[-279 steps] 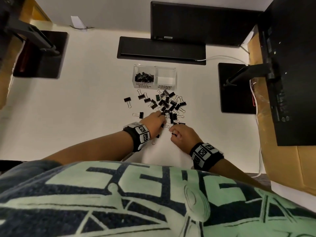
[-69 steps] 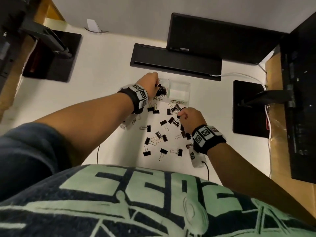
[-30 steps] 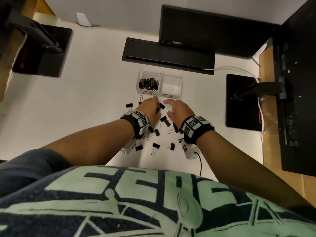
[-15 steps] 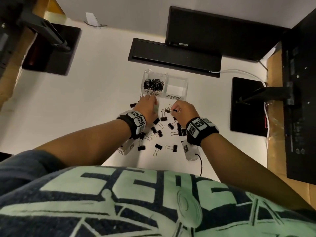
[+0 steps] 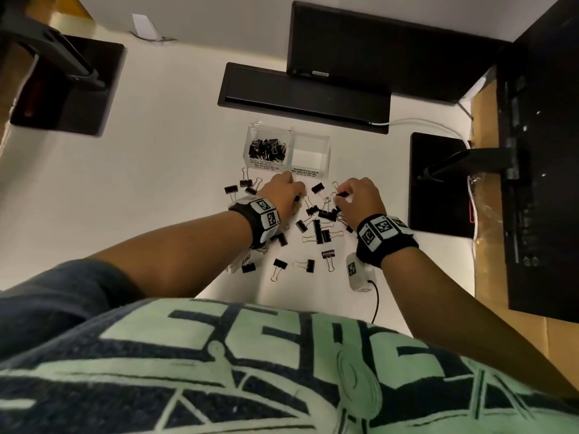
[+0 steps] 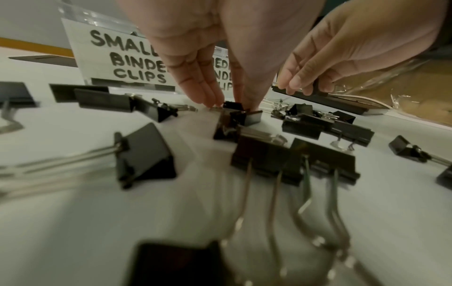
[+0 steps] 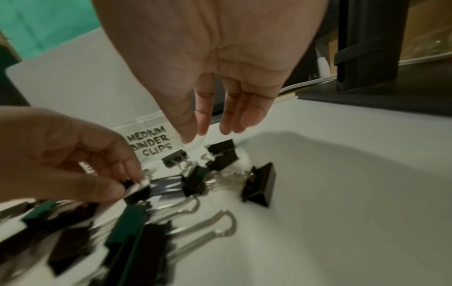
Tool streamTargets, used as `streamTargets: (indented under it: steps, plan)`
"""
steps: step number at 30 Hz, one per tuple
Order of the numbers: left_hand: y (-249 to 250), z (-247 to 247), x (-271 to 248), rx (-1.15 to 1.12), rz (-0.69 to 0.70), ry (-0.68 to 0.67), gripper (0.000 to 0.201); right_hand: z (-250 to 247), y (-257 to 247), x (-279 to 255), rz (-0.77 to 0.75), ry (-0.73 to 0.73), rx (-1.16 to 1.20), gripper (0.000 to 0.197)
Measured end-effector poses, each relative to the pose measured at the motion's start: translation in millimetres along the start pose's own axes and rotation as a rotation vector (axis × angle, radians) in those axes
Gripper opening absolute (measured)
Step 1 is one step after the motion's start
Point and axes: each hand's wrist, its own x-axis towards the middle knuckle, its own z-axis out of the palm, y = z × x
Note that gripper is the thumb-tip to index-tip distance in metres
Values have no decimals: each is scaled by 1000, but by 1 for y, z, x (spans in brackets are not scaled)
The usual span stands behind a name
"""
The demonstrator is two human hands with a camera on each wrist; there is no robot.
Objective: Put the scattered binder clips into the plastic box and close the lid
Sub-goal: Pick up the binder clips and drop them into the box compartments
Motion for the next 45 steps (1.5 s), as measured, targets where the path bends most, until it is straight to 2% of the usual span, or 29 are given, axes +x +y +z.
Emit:
streamTargets:
  steps: [3, 5, 10, 15, 20, 25, 30, 35, 42, 45]
  plan:
    - [2, -1, 2, -2, -29, -12, 19, 8, -5, -9, -76, -37, -22, 12]
    - [2, -2, 3, 26, -42, -35, 24, 13, -5, -14, -94, -70, -50, 13]
    - [5, -5, -2, -40, -104, 11, 25, 14, 5, -14, 18, -33, -12, 22]
    - [9, -12, -16, -202, -91, 95, 25, 15, 8, -14, 27, -1, 23, 21]
    - [16, -9, -25, -191, -97, 14, 29, 20, 7, -20, 8, -48, 22, 28]
    - [19, 6, -24, -98, -41, -39, 25, 11, 15, -23, 23, 30, 79, 15]
    - [13, 9, -15, -5, -8, -107, 36, 6, 19, -35, 28, -61, 81, 11]
    - [6, 0, -8, 20, -67, -48, 34, 13, 18, -46, -2, -201, 69, 7]
    - [0, -2, -28, -103, -65, -2, 30, 11, 11, -37, -19, -83, 83, 7]
    - [-10, -3, -39, -143, -103, 12, 23, 14, 5, -39, -48, -104, 91, 6]
